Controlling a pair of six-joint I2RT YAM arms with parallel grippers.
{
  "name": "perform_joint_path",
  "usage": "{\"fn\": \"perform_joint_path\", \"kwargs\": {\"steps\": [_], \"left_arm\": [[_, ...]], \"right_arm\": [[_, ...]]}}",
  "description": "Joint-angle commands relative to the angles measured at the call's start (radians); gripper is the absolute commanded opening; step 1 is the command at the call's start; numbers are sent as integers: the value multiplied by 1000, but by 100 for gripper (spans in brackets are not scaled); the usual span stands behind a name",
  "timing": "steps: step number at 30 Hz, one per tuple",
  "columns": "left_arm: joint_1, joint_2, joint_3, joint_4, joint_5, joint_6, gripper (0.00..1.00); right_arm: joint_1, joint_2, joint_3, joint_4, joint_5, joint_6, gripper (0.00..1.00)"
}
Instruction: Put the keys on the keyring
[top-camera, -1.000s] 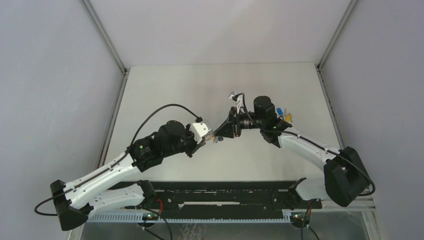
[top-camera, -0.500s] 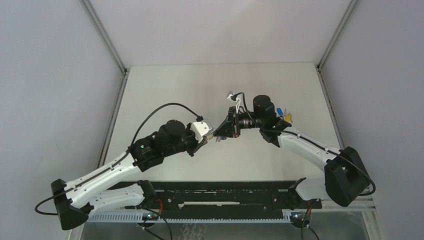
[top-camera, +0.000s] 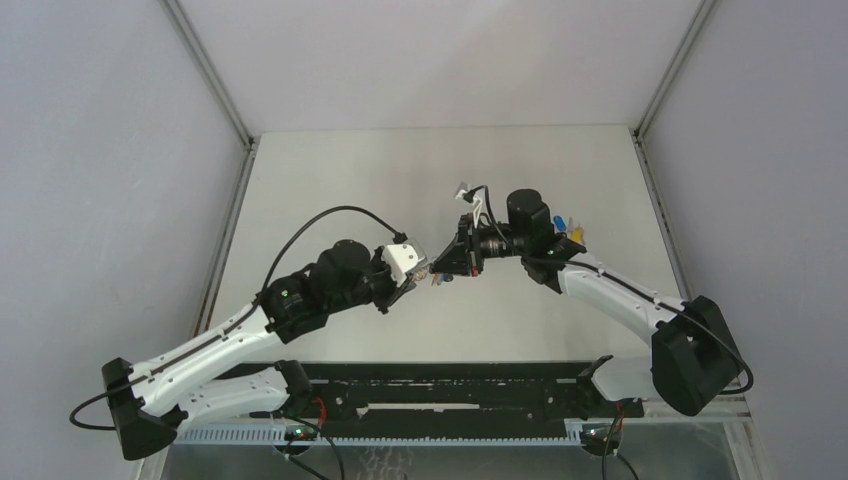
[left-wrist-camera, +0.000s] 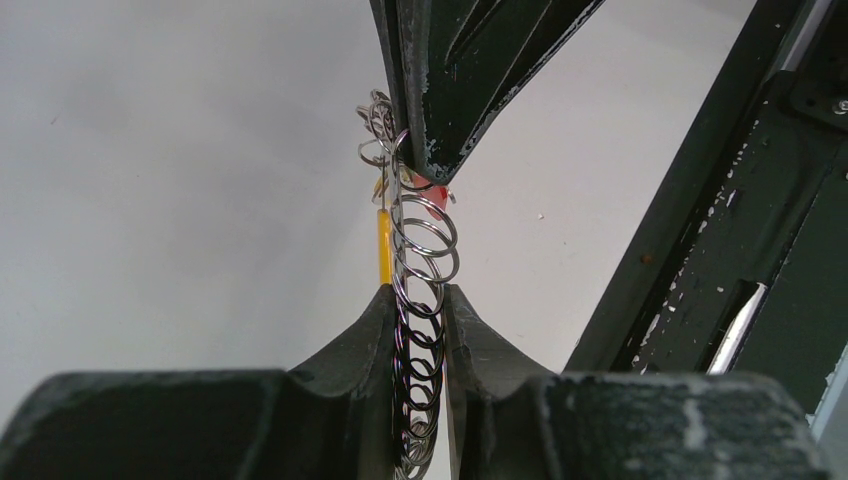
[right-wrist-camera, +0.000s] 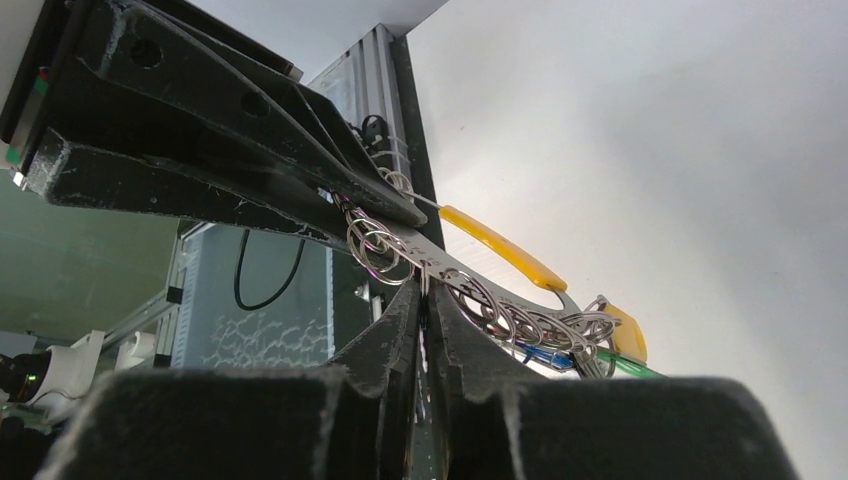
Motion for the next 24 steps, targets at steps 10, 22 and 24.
{"fn": "perform_joint_path", "kwargs": {"steps": [10,22,24], "left_arm": [[-3,-16,27,53,48,-4,0],[-4,-8,34,42,72,0,0],[-4,-7,34,38,72,2,0]], "right_arm": [[-4,-49,39,13,2,-15,9],[-7,-50,40,6,6,-15,9],[-7,-46,43,-1,8,-16,9]]}}
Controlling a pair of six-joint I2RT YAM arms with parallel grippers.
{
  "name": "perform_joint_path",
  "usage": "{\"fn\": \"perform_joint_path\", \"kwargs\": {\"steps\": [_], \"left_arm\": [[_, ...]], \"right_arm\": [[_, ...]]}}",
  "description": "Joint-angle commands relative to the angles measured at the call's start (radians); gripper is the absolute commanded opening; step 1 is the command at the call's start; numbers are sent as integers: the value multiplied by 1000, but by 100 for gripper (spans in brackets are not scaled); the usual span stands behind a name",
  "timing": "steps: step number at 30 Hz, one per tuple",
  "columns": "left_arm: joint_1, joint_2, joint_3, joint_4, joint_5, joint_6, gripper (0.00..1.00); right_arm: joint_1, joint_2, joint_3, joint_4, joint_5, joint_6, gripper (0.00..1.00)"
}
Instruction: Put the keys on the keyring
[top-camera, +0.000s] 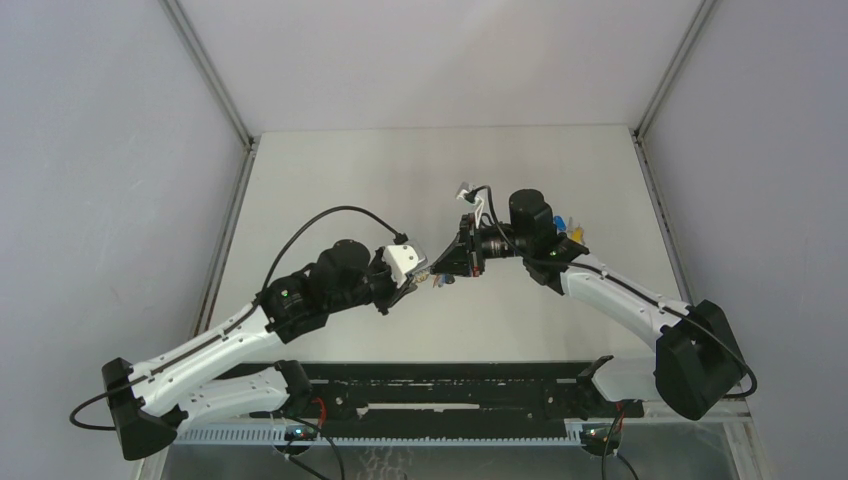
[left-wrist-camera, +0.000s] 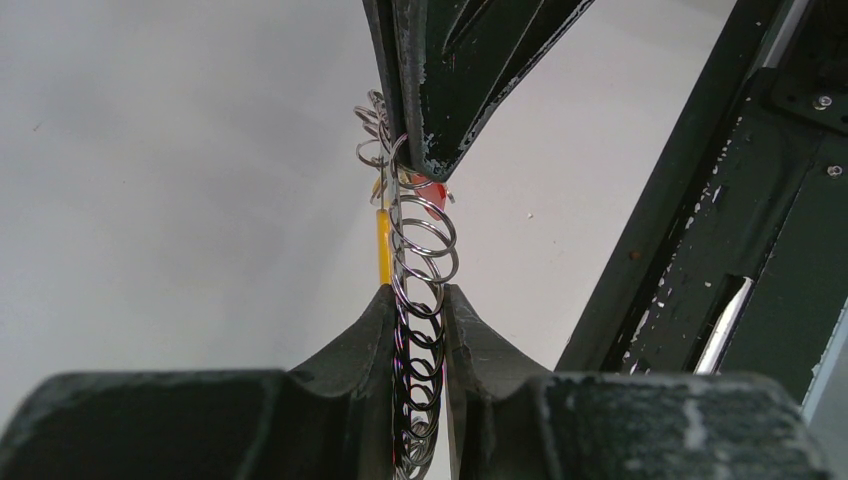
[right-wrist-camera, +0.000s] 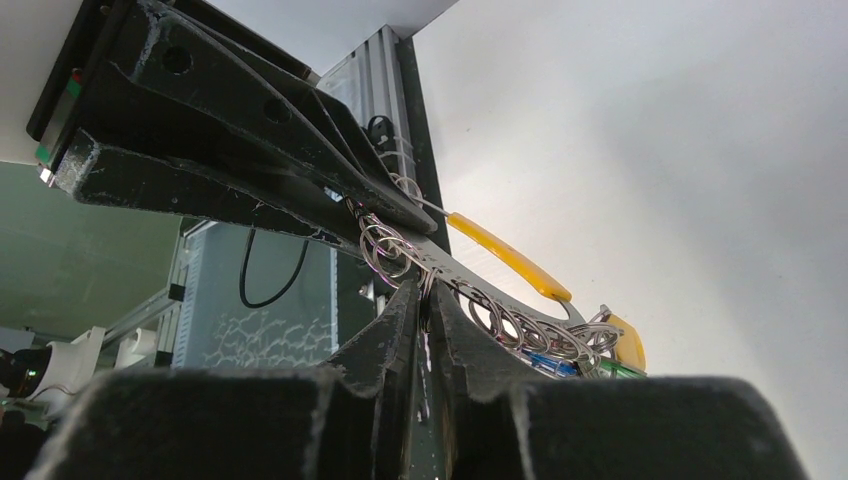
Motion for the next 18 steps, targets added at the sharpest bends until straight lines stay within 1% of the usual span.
{"fn": "perform_joint_path", "kwargs": {"steps": [1,4,6,7,18], "left_arm": [[-4,-7,35,38,40,2,0],[-4,-9,31,38,39,-1,0],[-4,-9,29,38,41,-6,0],[-4,-6,30,38,42,-10,0],[-4,2,-1,73,49,-45,0]], "right_arm": [[-6,-21,44,12,12,-14,9],[-6,-26,45,6,18,-18,7],[-6,-33,45,4,23,-22,1],[-6,-37,45,3,28,-25,0],[5,-85,45,-15,117,-72,0]]}}
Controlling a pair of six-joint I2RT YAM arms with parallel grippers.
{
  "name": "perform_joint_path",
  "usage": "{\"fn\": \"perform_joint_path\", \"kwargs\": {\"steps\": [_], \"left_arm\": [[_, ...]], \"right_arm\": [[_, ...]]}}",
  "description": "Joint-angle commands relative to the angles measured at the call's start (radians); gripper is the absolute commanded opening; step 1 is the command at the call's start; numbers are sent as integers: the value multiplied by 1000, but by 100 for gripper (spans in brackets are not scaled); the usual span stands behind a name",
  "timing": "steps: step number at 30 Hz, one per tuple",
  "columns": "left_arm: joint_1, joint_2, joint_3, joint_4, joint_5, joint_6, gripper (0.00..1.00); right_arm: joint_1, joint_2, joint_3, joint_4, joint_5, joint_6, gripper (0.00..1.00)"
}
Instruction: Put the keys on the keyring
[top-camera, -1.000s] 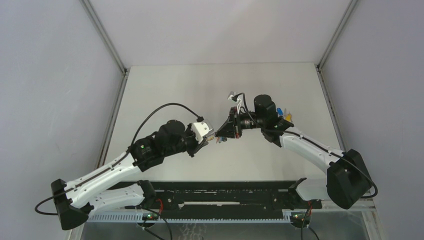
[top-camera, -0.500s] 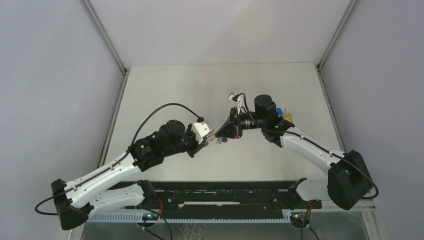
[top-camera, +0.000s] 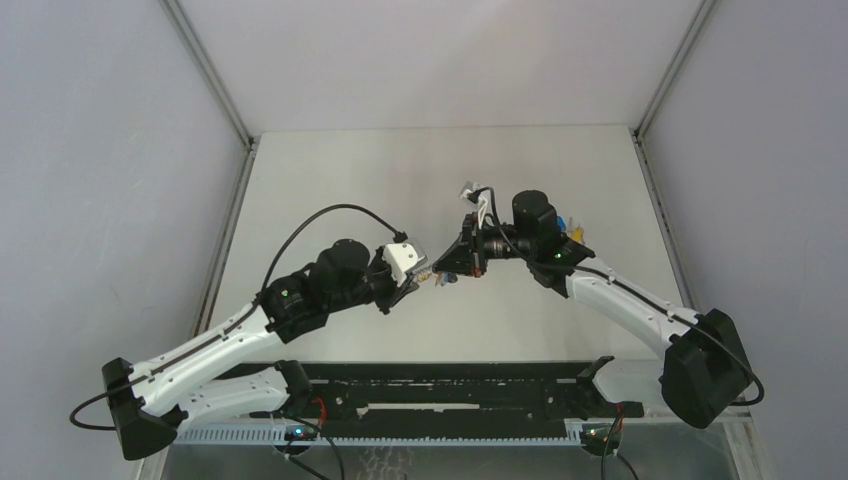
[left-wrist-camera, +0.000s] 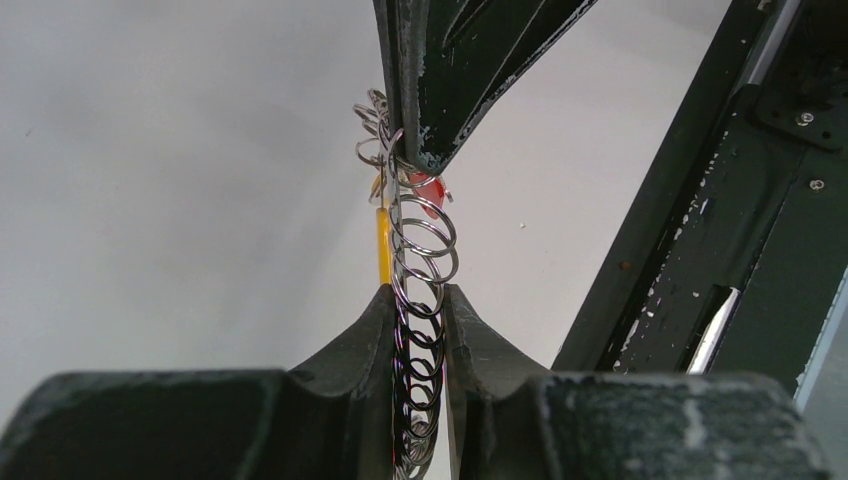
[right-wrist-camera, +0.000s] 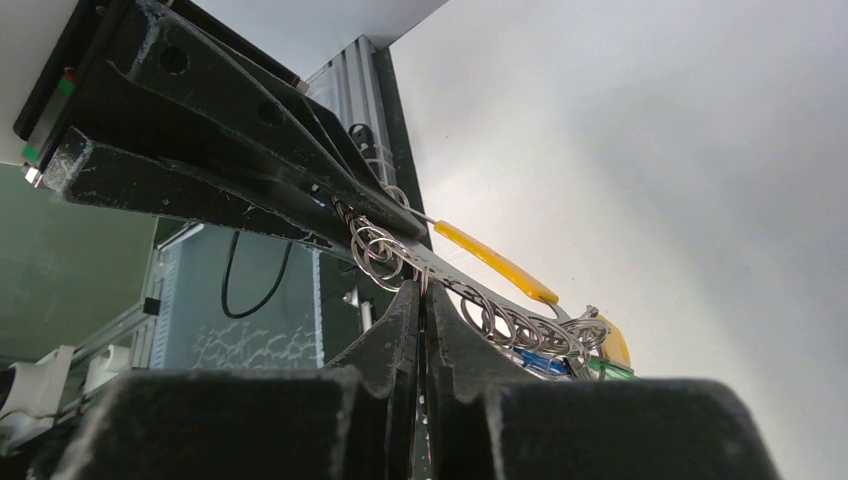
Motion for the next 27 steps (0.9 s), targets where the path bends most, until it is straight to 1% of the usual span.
{"fn": "perform_joint_path", "kwargs": {"steps": [1,7,11,15,17,20,23,27], "left_arm": [[-4,3,-4,55,32,-28,0],[-26,20,13,0,-45,-7,0],[-36,23,22,18,-24,-15,0],[-37,6,-7,93,-9,-61,1],[-37,-14,-36,140,-22,-91,2],[-37,-36,-85,216,-44,-153,7],[-37,-54,-150,329,-58,-216,10],[-36,-71,-228,472,-90,-264,20]], "right_arm": [[5,-50,48,26,64,-50,0],[22,-31,136,-156,88,-141,0],[40,-20,142,-163,121,-152,0],[71,-23,140,-158,189,-177,0],[80,-35,122,-118,213,-179,0],[81,-64,62,-4,239,-158,0],[81,-87,1,122,255,-139,0],[82,-71,-57,256,246,-137,0]]}}
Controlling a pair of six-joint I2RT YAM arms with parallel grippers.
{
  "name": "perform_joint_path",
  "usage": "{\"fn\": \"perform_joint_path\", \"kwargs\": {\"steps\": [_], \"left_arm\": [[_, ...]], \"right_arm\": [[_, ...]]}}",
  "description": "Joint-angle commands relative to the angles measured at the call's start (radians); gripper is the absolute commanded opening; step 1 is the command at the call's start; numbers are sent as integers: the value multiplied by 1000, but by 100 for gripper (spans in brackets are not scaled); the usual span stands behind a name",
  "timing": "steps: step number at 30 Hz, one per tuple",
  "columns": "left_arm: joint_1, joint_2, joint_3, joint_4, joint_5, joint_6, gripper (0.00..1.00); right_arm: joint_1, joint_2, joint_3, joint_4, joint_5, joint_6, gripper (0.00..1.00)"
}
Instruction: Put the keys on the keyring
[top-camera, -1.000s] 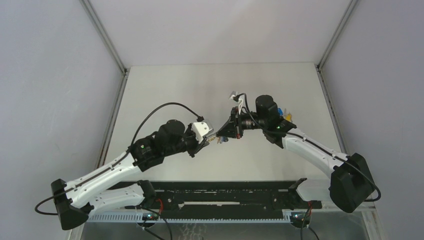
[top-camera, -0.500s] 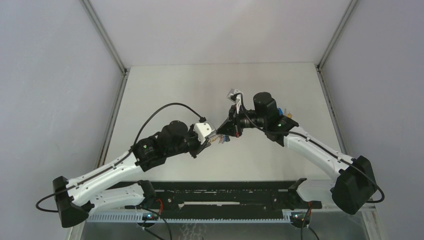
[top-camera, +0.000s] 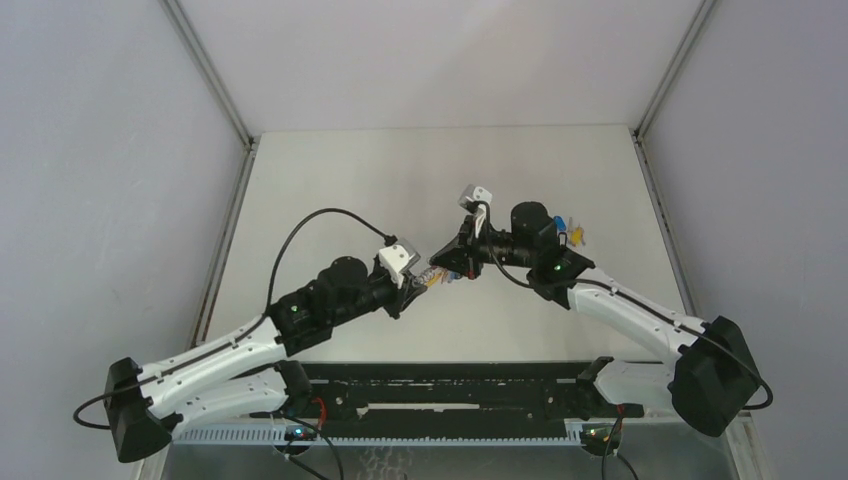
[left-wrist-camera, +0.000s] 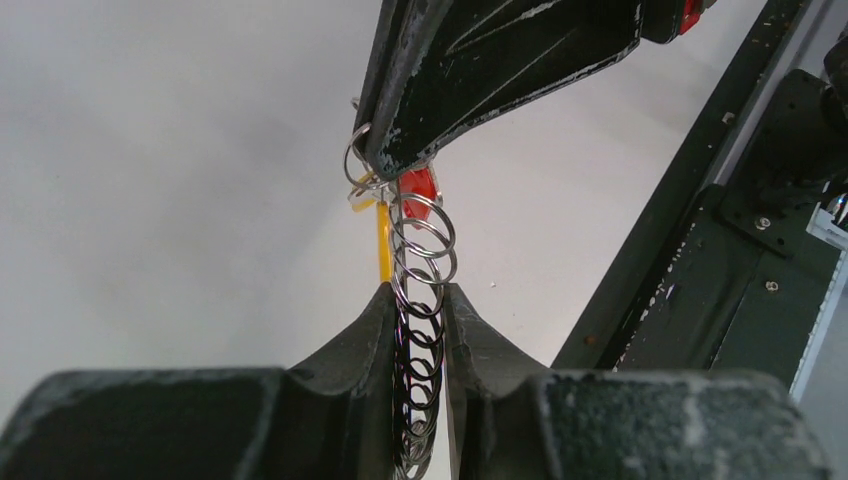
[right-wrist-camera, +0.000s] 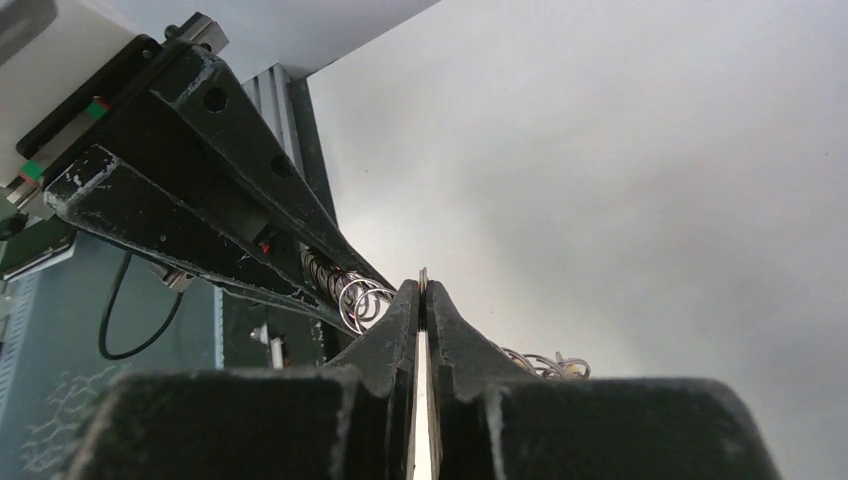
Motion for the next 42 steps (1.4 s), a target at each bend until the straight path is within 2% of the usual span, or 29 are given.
{"fn": "perform_joint_path", "kwargs": {"steps": [1,7,13,19,25,32,42], "left_arm": [[-8,-33,-74,254,-42,-92,25],[-3,-41,-224,495,-81,-120,49],[106,-66,-338,659,89,-192,57],[242,-189,-362,674,229,-193,63],[349,-190,-341,775,385,-219,60],[410,-76,-275,847,536,-232,46],[425,-13,-237,906,685,-235,44]], "right_arm": [[4,1,-45,267,13,-1,0],[-7,76,-152,496,-29,-27,0],[-32,116,-198,631,-140,-54,0],[-58,86,-198,651,-195,-114,0],[-80,54,-163,642,-276,-114,0],[-99,11,-132,607,-352,-114,0],[-112,9,-110,613,-389,-100,0]]}}
